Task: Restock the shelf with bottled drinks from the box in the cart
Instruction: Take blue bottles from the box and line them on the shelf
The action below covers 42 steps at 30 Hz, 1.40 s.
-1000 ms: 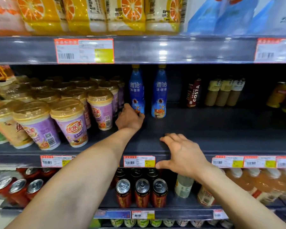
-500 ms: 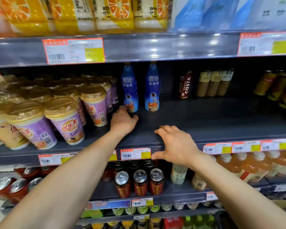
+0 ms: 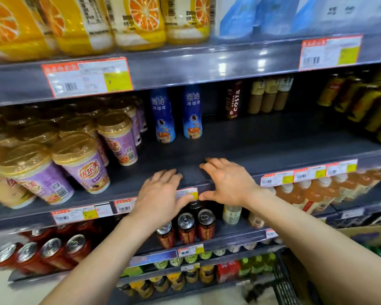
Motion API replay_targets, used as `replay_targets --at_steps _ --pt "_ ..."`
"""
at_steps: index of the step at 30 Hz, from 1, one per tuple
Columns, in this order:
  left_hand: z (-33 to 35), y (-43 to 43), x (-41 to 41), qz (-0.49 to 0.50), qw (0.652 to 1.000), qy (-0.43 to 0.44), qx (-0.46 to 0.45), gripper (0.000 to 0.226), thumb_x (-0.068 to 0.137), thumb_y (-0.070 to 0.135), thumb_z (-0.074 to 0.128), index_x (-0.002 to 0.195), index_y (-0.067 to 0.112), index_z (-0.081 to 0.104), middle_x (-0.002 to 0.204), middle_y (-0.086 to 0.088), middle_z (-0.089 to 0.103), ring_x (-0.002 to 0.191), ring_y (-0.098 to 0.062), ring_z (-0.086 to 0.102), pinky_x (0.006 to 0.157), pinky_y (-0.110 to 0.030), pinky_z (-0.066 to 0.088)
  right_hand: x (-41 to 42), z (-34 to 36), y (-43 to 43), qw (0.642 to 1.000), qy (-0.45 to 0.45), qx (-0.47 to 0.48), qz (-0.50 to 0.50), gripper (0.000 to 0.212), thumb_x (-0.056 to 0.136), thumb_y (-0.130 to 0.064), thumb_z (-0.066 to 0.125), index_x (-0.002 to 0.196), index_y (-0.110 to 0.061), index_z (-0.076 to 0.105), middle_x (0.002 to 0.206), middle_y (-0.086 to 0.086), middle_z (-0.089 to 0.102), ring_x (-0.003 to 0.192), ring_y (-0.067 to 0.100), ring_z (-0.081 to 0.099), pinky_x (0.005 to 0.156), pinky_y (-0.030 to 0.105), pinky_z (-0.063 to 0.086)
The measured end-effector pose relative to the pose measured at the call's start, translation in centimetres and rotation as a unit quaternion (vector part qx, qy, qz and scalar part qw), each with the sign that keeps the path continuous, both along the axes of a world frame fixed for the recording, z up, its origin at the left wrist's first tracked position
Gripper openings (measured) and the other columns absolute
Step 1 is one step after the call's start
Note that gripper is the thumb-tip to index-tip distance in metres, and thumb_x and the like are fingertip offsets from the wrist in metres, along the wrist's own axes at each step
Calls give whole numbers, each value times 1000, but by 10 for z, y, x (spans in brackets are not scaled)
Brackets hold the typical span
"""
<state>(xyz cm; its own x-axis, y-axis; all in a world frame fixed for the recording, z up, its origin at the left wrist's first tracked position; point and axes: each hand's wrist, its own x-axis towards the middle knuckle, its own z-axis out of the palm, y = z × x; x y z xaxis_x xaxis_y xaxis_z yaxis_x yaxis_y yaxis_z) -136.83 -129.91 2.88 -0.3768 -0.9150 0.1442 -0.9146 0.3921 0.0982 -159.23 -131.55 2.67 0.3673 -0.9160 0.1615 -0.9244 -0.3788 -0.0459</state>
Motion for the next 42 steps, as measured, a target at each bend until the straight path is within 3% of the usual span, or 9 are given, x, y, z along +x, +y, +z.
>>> replay_targets --at_steps 3,9,16,22,27,32,37,42 --pt "-1 11 -1 5 999 -52 -12 76 91 62 51 152 22 31 161 0 28 146 -23 23 118 -44 19 3 7 1 999 26 31 -9 97 76 -75 62 152 -20 35 159 7 34 145 27 33 116 46 30" --pt "12 45 -3 14 999 -29 -15 74 93 54 52 152 18 27 160 -1 28 147 -25 18 120 -50 16 3 20 36 997 22 39 -63 91 85 -66 61 156 -20 27 161 7 28 151 28 19 119 51 24" --pt "-7 116 -30 -57 998 -33 11 65 91 52 55 146 20 37 149 0 42 142 -25 28 116 -45 28 -38 -6 139 992 30 9 -124 71 87 -47 63 147 -15 40 154 13 35 143 33 29 111 46 35" --pt "-48 171 -80 -111 988 -56 90 69 91 54 53 148 20 36 147 -1 44 138 -25 32 113 -42 32 -94 -47 222 975 9 93 -203 67 89 -47 61 146 -17 39 154 13 34 142 34 30 114 48 34" --pt "-75 210 -130 -145 979 -65 127 60 91 54 52 140 22 42 144 -1 47 136 -25 34 110 -43 35 -143 -87 276 951 5 171 -256 63 89 -48 60 142 -18 42 147 12 40 138 34 35 108 47 40" --pt "-104 234 -204 -183 968 -75 155 65 91 51 53 146 20 37 148 -3 42 140 -26 29 114 -40 30 -207 -130 319 937 -6 208 -282 55 87 -44 58 134 -17 48 131 11 51 128 33 46 102 40 41" --pt "-140 247 -303 -200 959 -85 182 64 91 51 52 146 20 38 146 -3 45 138 -26 31 113 -43 32 -293 -173 343 926 -22 240 -291 65 91 -48 56 146 -18 40 148 9 43 137 31 40 108 42 41" --pt "-169 260 -397 -204 958 -100 175 55 91 49 50 137 19 47 136 -4 51 132 -26 38 109 -40 34 -378 -208 357 917 -14 286 -278 59 91 -46 58 141 -17 45 140 12 49 132 32 43 106 42 42"
